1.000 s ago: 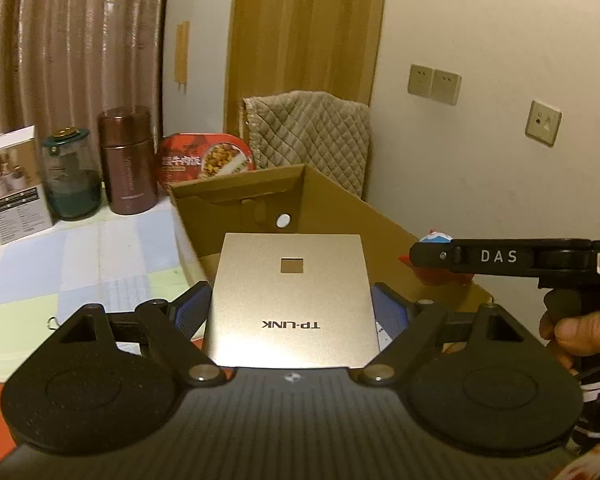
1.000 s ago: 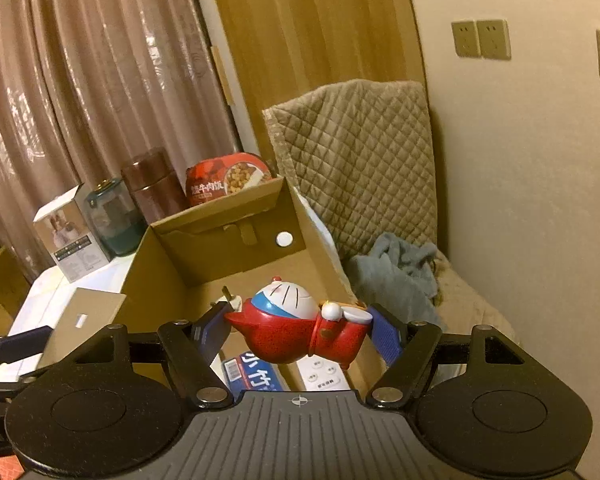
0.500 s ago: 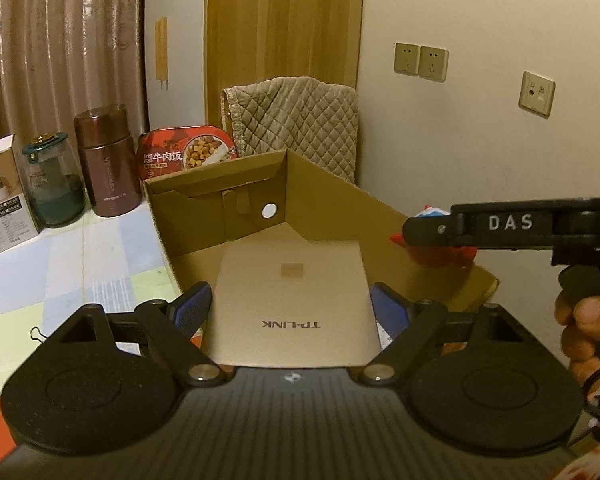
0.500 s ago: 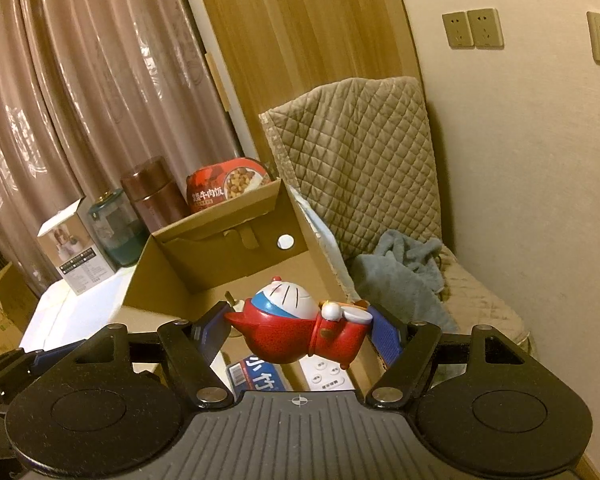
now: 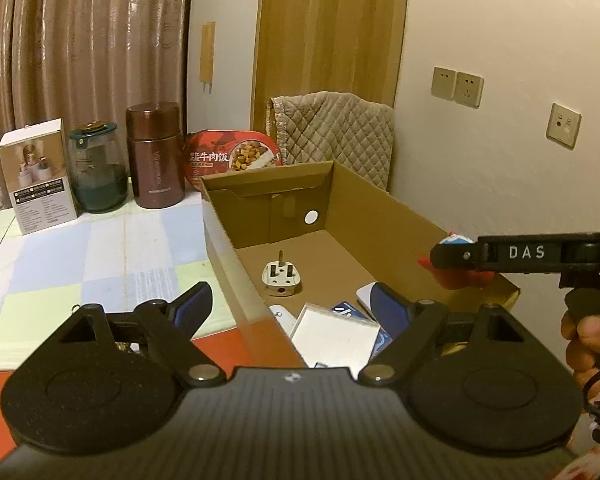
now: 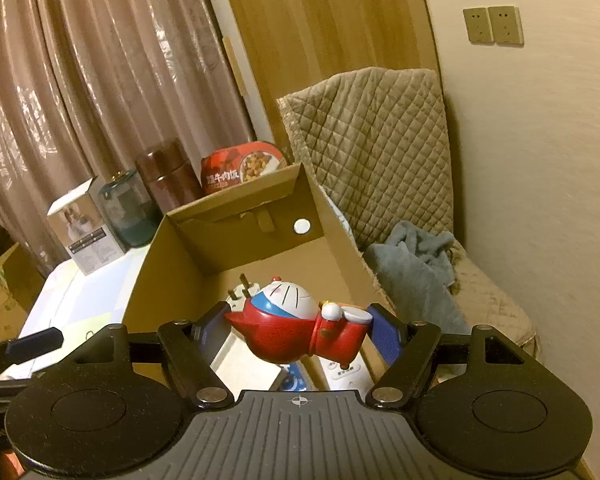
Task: Organize rigid objects
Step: 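Carry the toy and TP-LINK plate into the cardboard box and release both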
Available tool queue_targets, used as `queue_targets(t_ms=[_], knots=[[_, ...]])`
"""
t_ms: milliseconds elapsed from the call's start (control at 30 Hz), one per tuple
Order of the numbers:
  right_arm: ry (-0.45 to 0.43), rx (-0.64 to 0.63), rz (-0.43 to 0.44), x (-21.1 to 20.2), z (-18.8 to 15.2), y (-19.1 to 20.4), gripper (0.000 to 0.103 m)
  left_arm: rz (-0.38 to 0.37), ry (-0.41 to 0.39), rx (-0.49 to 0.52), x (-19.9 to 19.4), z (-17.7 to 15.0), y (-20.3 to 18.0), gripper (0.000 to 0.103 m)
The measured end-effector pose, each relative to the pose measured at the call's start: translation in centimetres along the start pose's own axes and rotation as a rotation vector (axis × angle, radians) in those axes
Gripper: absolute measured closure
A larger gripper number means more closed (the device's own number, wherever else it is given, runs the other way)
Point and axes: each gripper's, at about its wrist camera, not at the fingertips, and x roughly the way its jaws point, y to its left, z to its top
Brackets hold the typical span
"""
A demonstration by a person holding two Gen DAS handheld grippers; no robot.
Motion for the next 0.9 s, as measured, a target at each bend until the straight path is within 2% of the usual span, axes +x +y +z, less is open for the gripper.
queue_targets(t_ms=[900], knots=[[0.116,-0.111,0.027,2.1,-1.6,2.2,0.032,0.011,0.007,-0.022,-0.3,-0.2,0.3,0.020]])
